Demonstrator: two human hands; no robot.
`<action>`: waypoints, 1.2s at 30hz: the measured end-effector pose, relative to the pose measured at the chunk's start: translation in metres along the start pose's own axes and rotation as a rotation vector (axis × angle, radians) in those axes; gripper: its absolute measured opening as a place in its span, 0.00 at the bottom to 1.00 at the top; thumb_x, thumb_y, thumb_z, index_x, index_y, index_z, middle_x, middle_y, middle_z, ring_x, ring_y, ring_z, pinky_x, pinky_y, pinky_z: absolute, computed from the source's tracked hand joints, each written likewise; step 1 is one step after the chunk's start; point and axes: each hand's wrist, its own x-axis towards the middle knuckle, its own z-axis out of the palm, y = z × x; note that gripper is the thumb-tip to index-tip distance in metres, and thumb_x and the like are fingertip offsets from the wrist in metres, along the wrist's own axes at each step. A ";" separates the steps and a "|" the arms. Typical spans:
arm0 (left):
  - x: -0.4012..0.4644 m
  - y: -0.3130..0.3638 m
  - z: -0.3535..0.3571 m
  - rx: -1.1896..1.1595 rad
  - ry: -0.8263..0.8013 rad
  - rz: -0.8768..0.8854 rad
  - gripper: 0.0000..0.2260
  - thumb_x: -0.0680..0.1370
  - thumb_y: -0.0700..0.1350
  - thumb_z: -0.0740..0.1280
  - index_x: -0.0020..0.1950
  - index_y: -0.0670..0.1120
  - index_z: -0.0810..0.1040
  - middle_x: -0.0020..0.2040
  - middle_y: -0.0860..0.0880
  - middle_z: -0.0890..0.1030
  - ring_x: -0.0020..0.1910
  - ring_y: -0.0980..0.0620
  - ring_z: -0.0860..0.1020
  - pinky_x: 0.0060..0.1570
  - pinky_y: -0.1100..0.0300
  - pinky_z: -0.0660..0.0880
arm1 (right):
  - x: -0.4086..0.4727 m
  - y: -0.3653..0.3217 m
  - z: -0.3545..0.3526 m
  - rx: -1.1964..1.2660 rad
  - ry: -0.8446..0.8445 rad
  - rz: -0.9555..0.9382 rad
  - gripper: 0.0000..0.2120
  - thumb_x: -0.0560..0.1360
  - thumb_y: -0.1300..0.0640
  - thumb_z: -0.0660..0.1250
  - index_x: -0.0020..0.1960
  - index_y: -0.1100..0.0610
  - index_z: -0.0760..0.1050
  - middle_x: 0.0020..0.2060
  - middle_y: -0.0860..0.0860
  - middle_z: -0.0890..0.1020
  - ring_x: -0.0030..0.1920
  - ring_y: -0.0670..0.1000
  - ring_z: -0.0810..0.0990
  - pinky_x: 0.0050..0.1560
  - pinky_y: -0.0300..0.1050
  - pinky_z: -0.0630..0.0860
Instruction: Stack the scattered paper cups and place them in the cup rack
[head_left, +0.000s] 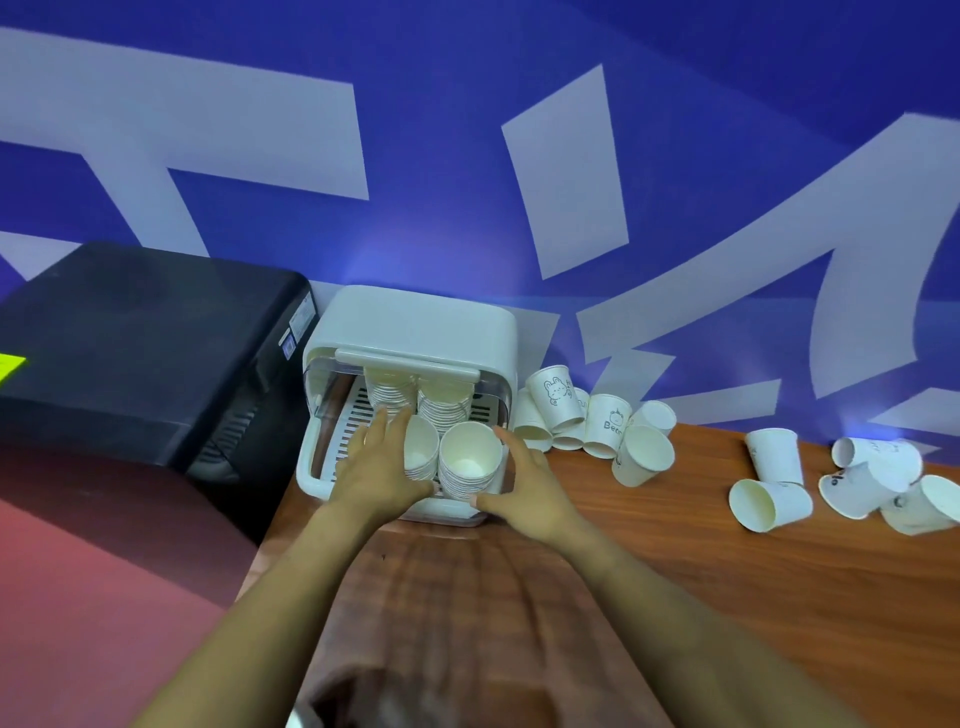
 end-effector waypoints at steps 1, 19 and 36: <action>-0.004 0.005 -0.001 -0.008 0.043 0.026 0.45 0.69 0.54 0.73 0.78 0.54 0.49 0.79 0.47 0.47 0.77 0.44 0.49 0.71 0.45 0.56 | -0.002 0.001 -0.004 0.010 -0.006 -0.010 0.42 0.66 0.54 0.75 0.74 0.47 0.57 0.68 0.55 0.65 0.69 0.53 0.64 0.67 0.43 0.63; -0.049 0.155 0.091 -0.096 -0.037 0.457 0.34 0.71 0.51 0.70 0.74 0.56 0.59 0.73 0.51 0.59 0.72 0.49 0.59 0.71 0.54 0.61 | -0.109 0.140 -0.154 0.025 0.111 0.294 0.35 0.68 0.56 0.75 0.71 0.49 0.64 0.65 0.53 0.68 0.58 0.50 0.73 0.59 0.43 0.72; 0.038 0.243 0.164 0.176 -0.094 0.277 0.40 0.71 0.52 0.71 0.77 0.53 0.52 0.78 0.48 0.52 0.75 0.43 0.55 0.69 0.50 0.60 | -0.056 0.243 -0.255 -0.743 -0.016 0.097 0.39 0.69 0.58 0.68 0.75 0.46 0.55 0.74 0.47 0.60 0.70 0.53 0.62 0.65 0.48 0.66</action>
